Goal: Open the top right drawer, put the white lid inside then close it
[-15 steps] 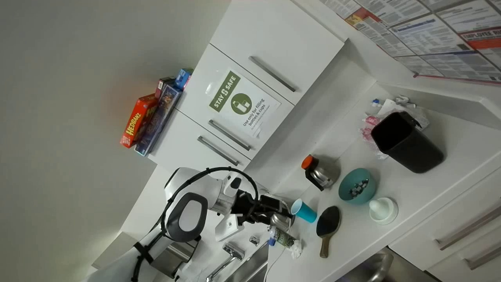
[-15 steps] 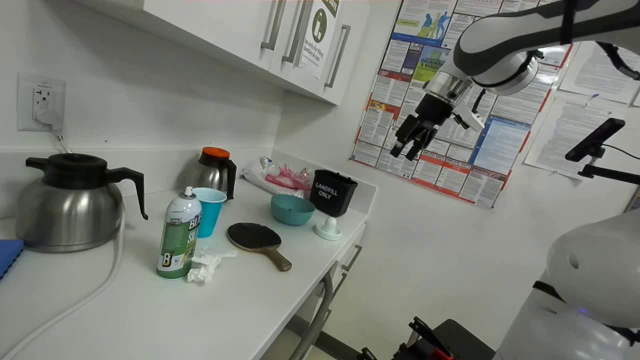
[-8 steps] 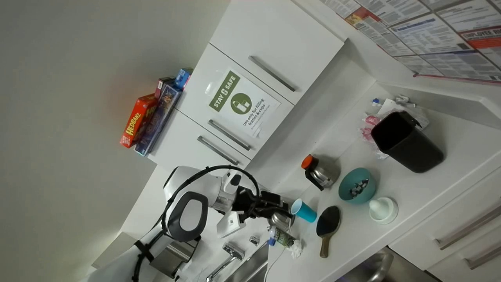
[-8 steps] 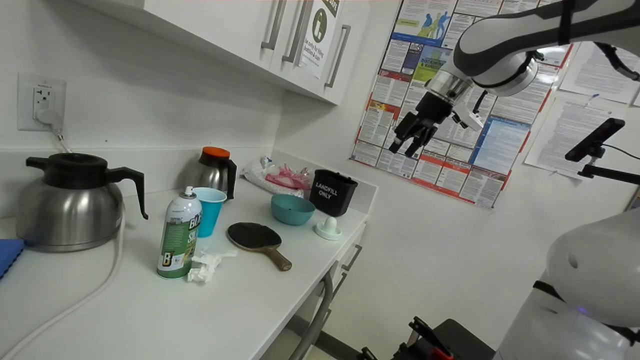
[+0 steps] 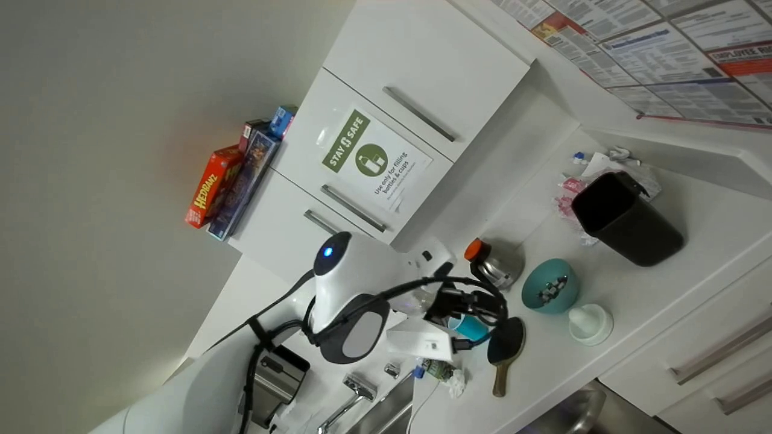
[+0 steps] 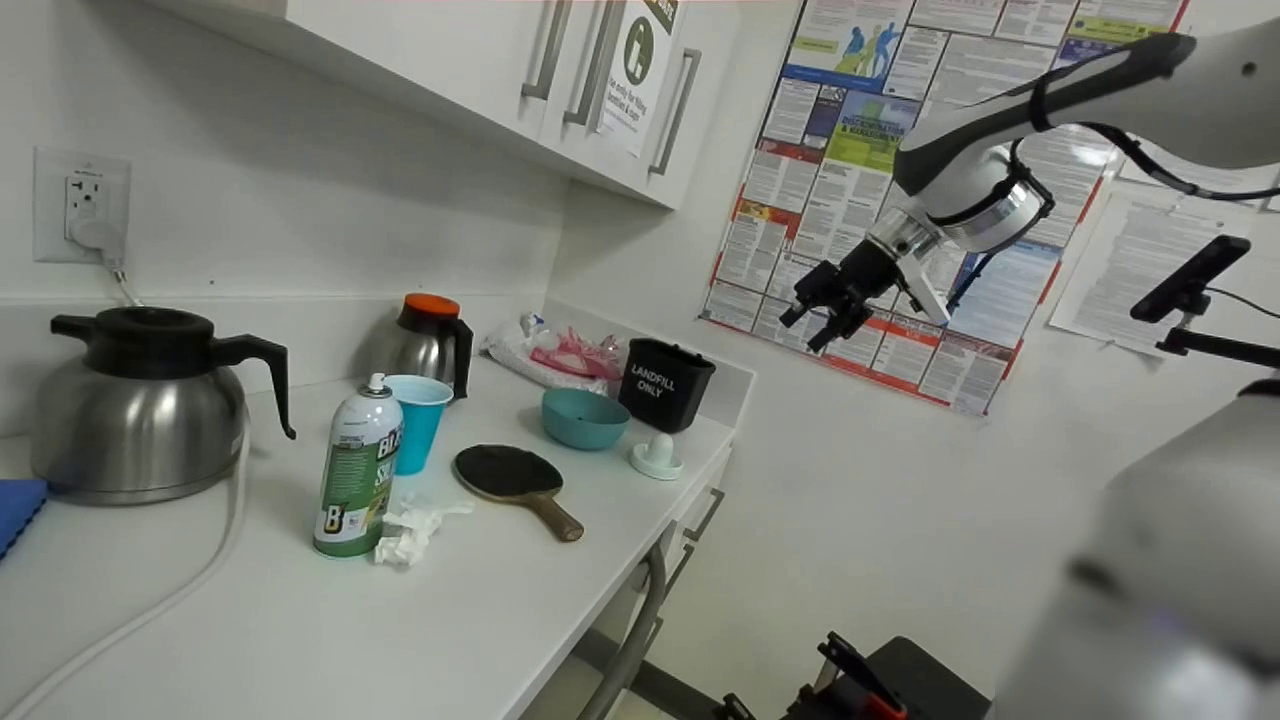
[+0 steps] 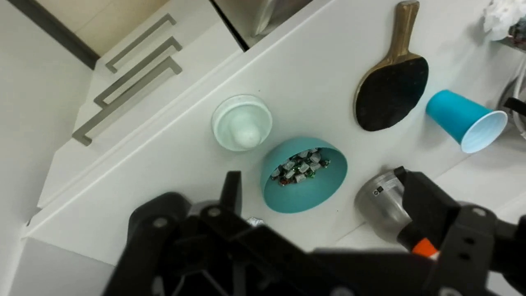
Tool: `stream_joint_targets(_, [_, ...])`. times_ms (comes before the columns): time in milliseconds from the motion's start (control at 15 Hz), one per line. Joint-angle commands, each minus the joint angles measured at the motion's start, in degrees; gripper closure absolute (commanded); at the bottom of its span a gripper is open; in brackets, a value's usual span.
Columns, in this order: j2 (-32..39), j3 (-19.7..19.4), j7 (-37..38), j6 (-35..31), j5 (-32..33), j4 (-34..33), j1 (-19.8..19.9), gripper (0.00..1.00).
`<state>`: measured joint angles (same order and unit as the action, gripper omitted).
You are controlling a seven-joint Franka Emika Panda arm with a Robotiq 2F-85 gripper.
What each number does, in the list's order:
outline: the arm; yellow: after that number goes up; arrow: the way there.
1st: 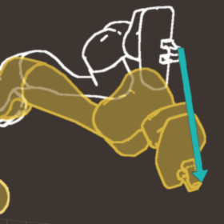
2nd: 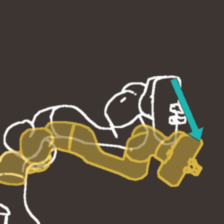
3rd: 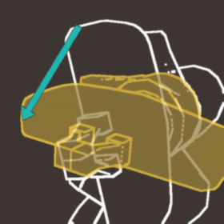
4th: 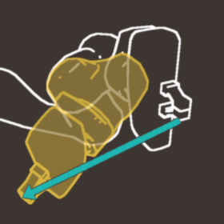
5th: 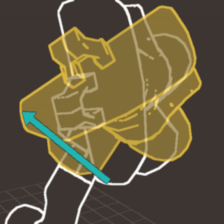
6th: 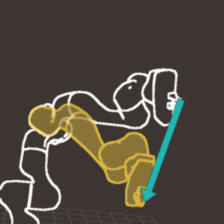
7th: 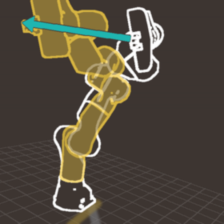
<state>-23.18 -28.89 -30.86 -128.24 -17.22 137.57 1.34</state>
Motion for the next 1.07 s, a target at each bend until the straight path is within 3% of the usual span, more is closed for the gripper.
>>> stream_joint_targets(0, [9.79, -7.50, -13.03, 2.13, -15.55, -3.53, -1.35, 0.00])
stream_joint_targets(200, [18.11, -10.43, -23.40, 6.32, -29.04, -4.84, 0.98, 0.00])
stream_joint_targets(400, [26.12, -8.59, -30.91, 12.18, -39.60, -6.55, 6.43, 0.00])
stream_joint_targets(467, [27.85, -7.02, -32.00, 12.86, -40.24, -6.87, 8.25, 0.00])
stream_joint_targets(533, [22.93, -4.93, -29.86, 9.54, -37.38, -3.74, 9.41, 0.00])
stream_joint_targets(667, [25.08, -2.56, -30.58, 9.67, -37.71, -4.07, 12.03, 0.00])
stream_joint_targets(933, [24.24, -1.70, -30.57, 9.74, -37.76, -4.12, 12.52, 0.00])
stream_joint_targets(1000, [26.46, -1.50, -29.79, 11.33, -40.33, -6.25, 13.62, 0.00])
